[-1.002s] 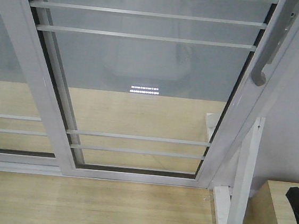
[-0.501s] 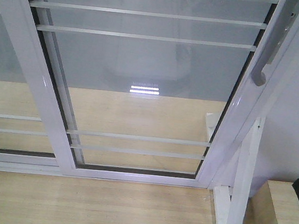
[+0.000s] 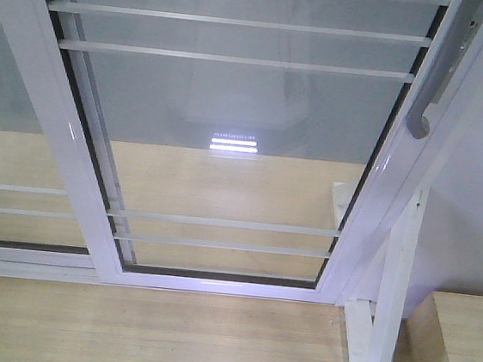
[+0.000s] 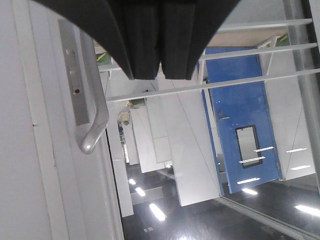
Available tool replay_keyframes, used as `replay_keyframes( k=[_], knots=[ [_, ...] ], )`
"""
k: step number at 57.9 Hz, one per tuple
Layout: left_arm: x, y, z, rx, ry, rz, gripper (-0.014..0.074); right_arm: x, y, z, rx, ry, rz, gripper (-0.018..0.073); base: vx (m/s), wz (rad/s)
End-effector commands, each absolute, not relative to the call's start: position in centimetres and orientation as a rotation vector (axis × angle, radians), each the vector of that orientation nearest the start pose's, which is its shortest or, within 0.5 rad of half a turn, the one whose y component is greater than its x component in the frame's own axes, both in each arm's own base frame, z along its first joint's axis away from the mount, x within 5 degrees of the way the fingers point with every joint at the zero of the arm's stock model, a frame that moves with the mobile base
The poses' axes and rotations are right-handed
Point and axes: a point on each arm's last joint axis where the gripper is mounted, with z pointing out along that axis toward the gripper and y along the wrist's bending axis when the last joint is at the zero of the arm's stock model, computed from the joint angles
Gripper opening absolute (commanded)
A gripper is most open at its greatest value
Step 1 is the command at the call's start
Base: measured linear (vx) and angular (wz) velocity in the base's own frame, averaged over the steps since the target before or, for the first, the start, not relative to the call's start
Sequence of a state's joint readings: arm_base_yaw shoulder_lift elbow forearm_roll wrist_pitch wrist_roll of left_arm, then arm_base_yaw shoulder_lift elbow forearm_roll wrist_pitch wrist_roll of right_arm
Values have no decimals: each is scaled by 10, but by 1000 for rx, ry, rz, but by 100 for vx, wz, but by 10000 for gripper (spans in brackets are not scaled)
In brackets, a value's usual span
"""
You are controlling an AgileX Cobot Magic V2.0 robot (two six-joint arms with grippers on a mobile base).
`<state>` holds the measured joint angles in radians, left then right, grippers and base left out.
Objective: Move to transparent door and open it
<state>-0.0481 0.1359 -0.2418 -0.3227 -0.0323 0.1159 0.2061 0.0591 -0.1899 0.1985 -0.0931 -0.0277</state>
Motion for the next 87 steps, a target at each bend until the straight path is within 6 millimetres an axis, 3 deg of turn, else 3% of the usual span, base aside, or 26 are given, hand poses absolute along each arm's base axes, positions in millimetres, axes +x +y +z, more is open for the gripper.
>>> replay_keyframes(
  k=[1, 7, 15, 22, 29, 38, 48, 56, 65, 73, 79, 87],
  knots=[
    [77, -2, 325, -103, 1357, -175, -6, 52, 9, 319, -43, 1245, 256, -5, 0, 0],
    [115, -4, 348, -107, 1443, -168, -6, 73, 14, 347, -117, 1326, 182, -5, 0, 0],
    [151, -6, 368, -110, 1487, -164, -6, 114, 24, 367, -206, 1451, 105, -5, 0, 0],
    [166, -6, 375, -111, 1502, -163, -6, 146, 30, 372, -212, 1515, 101, -5, 0, 0],
    [168, -6, 375, -103, 1503, -152, -3, 164, 34, 367, -217, 1571, 102, -5, 0, 0],
    [168, -7, 375, -33, 1515, -83, 22, 174, 35, 361, -217, 1600, 101, 3, 0, 0],
    [169, -7, 373, -15, 1529, -71, 131, 174, 36, 360, -208, 1610, 112, 67, 0, 0],
    [169, -8, 371, -10, 1549, -75, 276, 174, 36, 360, -209, 1610, 112, 199, 0, 0],
    [169, -8, 371, -8, 1558, -78, 453, 175, 35, 361, -209, 1601, 108, 426, 0, 0],
    [169, -8, 371, -9, 1559, -79, 549, 176, 35, 365, -193, 1552, 100, 604, 0, 0],
    [168, -8, 370, -22, 1564, -95, 567, 178, 34, 367, -178, 1523, 96, 657, 0, 0],
    [168, -9, 367, -13, 1599, -103, 567, 187, 30, 362, -154, 1543, 71, 643, 0, 0]
  ],
)
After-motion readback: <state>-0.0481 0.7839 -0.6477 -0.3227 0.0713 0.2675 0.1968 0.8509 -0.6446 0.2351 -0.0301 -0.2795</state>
